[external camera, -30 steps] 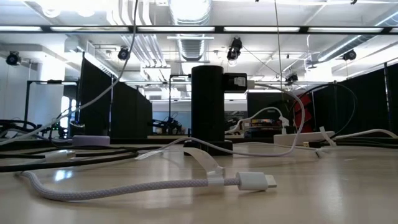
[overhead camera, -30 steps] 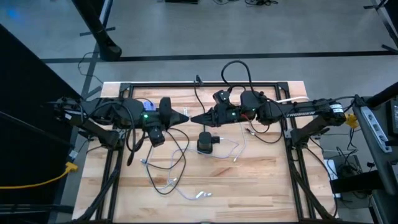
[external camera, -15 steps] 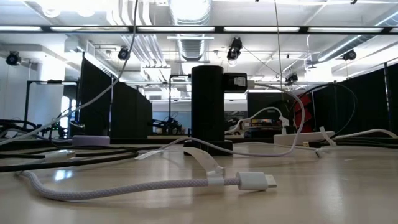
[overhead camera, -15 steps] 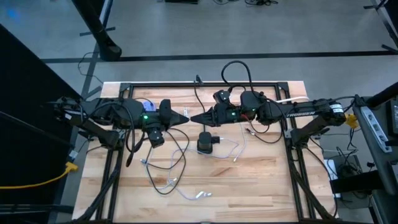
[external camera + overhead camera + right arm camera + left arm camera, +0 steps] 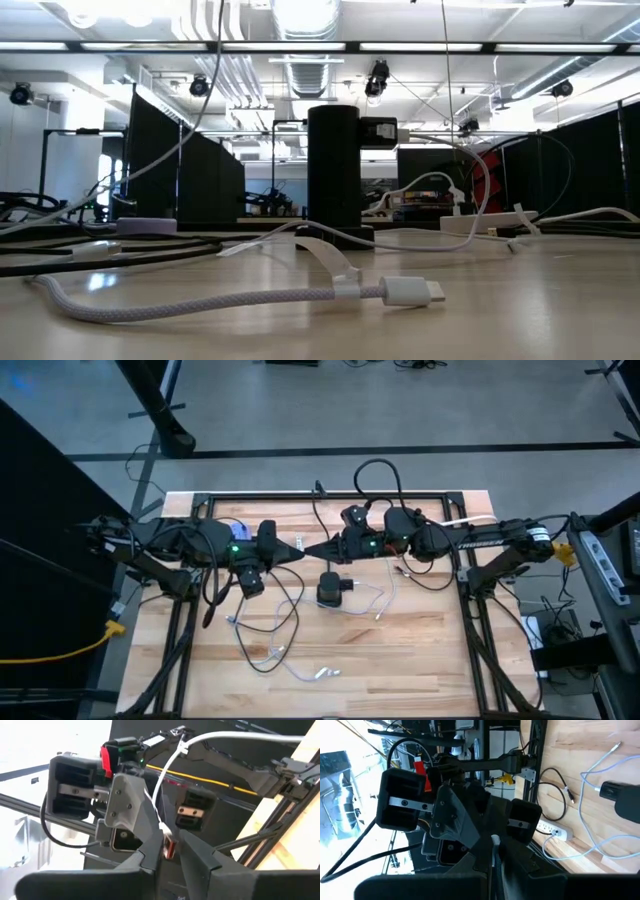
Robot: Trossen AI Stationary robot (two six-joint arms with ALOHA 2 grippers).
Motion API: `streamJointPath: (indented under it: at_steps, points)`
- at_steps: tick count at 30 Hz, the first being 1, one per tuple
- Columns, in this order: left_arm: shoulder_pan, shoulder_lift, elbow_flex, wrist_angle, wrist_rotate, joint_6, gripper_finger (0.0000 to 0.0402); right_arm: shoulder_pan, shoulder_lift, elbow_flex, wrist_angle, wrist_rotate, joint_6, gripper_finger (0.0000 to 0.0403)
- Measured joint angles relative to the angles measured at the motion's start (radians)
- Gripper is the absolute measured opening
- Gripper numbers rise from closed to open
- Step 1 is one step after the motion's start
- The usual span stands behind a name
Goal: Insert USB
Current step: Insert the green charger cable into the violet outlet extension
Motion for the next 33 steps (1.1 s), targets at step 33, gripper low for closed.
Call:
streamJointPath:
  at_steps: [33]
  points:
    - [0.000, 0.000, 0.000, -0.029, -0.079, -0.049, 0.0013, 0.002, 0.000, -0.001, -0.014, -0.007, -0.061, 0.0002]
